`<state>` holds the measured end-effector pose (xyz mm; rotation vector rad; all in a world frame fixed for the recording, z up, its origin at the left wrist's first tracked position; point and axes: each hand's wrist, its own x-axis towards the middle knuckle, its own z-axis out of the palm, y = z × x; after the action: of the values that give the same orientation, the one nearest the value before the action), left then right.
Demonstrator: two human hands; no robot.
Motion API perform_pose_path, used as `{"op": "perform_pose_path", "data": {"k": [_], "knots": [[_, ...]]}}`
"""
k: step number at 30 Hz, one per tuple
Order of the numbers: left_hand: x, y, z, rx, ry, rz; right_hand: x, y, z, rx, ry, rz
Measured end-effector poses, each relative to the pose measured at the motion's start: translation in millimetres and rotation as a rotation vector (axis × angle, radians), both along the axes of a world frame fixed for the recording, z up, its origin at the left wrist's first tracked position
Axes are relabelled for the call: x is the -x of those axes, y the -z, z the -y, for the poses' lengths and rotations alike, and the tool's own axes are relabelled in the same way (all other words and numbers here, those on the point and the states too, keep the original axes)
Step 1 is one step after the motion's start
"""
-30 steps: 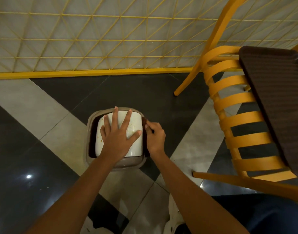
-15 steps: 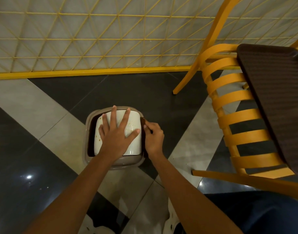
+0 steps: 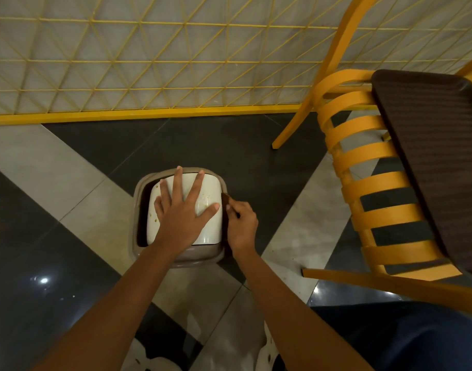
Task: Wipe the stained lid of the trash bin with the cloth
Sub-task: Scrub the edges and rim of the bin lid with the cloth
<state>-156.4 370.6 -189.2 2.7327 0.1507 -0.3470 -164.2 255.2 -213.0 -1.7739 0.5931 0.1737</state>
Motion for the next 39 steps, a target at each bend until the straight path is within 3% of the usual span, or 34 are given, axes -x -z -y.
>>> {"op": "perform_pose_path", "data": {"k": [7, 13, 19, 26, 33, 39], "knots": [[2, 3, -2, 0.001, 0.008, 0.026, 82, 1, -4, -0.056, 0.054, 0.072], [1, -1, -1, 0.003, 0.013, 0.009, 54, -8, -3, -0.008, 0.024, 0.124], [2, 1, -2, 0.008, 0.018, 0.016, 92, -16, -9, -0.015, -0.008, 0.126], [0, -2, 0, 0.002, 0.009, -0.004, 6, -10, -1, 0.015, -0.004, -0.002], [3, 0, -1, 0.015, 0.011, 0.015, 39, -8, 0, 0.079, -0.005, -0.004], [1, -1, 0, 0.014, 0.012, -0.003, -18, -12, -2, 0.115, -0.039, -0.028]]}}
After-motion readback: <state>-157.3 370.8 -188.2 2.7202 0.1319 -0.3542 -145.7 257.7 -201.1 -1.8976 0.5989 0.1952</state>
